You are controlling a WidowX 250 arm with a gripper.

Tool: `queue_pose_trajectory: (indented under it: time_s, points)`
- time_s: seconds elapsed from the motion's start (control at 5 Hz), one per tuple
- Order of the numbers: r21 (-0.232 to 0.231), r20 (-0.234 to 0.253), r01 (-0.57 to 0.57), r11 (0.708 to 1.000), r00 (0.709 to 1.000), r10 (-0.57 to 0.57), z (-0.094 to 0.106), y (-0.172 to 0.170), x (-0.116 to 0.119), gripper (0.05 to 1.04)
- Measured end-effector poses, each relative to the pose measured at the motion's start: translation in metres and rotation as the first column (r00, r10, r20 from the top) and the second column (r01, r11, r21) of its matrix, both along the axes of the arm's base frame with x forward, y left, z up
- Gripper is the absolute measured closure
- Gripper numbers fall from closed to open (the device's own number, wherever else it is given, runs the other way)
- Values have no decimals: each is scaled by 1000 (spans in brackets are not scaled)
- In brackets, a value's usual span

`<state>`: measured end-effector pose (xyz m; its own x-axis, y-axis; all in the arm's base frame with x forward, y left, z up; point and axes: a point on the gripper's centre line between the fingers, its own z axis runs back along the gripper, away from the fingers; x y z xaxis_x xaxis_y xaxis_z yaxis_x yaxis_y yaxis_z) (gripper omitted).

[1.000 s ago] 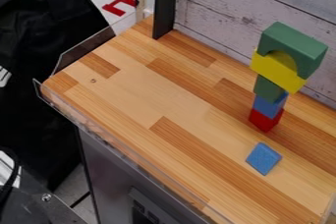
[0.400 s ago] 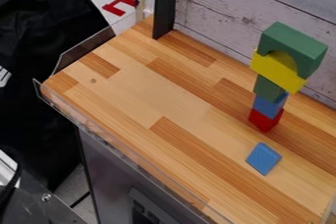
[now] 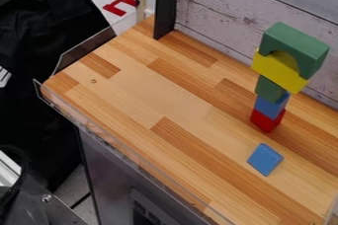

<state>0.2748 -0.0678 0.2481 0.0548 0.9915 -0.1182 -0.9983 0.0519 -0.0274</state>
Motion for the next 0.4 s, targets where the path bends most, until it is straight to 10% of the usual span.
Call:
queue_pose_trajectory:
  time_s: [0.4]
  points:
    - [-21, -40, 49, 999, 998, -50, -2, -24, -29, 85]
